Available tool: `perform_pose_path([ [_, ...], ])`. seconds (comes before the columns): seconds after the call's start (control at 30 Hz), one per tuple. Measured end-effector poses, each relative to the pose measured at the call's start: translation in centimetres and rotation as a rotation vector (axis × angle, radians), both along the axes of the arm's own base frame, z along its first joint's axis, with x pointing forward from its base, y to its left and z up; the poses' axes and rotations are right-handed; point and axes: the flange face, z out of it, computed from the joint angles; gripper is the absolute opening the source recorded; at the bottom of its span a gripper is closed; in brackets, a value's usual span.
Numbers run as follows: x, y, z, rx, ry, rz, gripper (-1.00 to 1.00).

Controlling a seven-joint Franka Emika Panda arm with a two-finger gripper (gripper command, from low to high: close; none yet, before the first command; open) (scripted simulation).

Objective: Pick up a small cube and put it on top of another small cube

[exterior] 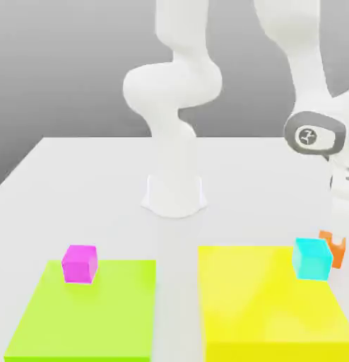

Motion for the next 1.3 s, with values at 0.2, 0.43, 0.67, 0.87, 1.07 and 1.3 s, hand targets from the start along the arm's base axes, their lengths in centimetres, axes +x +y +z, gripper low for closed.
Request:
perform_pose_path([
  [0.2,-0.1,-0.1,-1.8,-0.002,0.0,0.002,-1.0],
  [0.43,0.0,0.0,2.0,-0.001,0.0,0.001,-1.0],
  [0.67,6.3,0.6,4.5,-0.042,0.049,-0.075,-1.0],
  [0.87,14.7,0.2,4.7,-0.088,0.109,-0.164,-1.0],
  [1.07,22.6,-1.5,5.4,-0.126,0.156,-0.233,-1.0],
  [1.3,30.1,-13.7,9.4,-0.12,0.157,-0.317,-1.0],
])
